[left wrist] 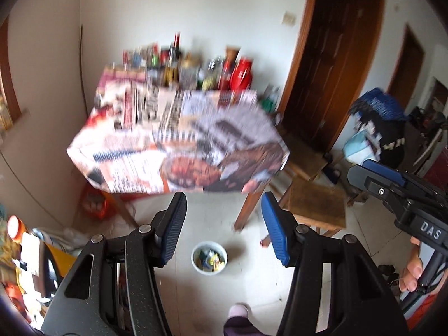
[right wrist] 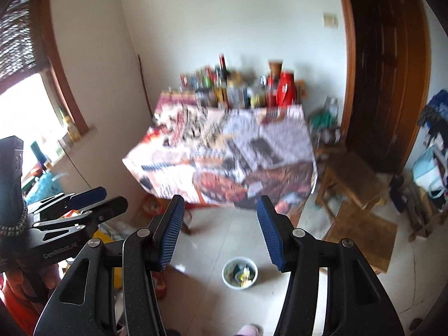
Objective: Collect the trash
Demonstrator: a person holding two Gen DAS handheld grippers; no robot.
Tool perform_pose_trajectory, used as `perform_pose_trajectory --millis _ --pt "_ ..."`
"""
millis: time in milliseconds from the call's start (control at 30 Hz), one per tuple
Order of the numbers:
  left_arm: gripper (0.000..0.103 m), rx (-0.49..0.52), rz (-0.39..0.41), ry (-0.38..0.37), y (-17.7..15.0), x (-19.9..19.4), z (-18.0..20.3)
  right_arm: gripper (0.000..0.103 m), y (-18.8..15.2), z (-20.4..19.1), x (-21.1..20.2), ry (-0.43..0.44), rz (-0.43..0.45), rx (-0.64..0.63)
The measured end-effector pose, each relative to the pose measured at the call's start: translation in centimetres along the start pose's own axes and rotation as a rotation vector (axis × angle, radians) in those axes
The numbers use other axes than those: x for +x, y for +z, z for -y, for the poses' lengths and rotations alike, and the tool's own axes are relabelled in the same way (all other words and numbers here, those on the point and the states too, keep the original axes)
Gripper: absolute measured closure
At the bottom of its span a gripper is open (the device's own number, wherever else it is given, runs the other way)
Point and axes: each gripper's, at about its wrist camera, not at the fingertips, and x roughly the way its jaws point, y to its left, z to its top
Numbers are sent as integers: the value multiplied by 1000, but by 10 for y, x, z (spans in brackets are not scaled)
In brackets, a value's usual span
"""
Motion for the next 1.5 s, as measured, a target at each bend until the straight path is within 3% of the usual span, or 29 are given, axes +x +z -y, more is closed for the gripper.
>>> perform_pose_trajectory --millis 233,367,467,567,933,1500 --pt "45 32 176 -49 -14 -115 4 52 -7 -45 -82 7 165 -40" --pt "30 51 255 -54 -25 -159 5 34 -14 -64 -111 16 236 -53" --pt "6 43 289 -45 -31 -178 1 22 -18 -73 -125 13 273 -58" --pt "4 22 317 -46 -36 -196 -8 0 -21 -78 -135 7 301 -48" --pt "4 5 333 -40 -43 -215 -26 0 -26 -88 -143 -20 309 -51" --pt "4 19 318 -49 -47 -214 -17 0 -33 -98 -150 -43 280 -83"
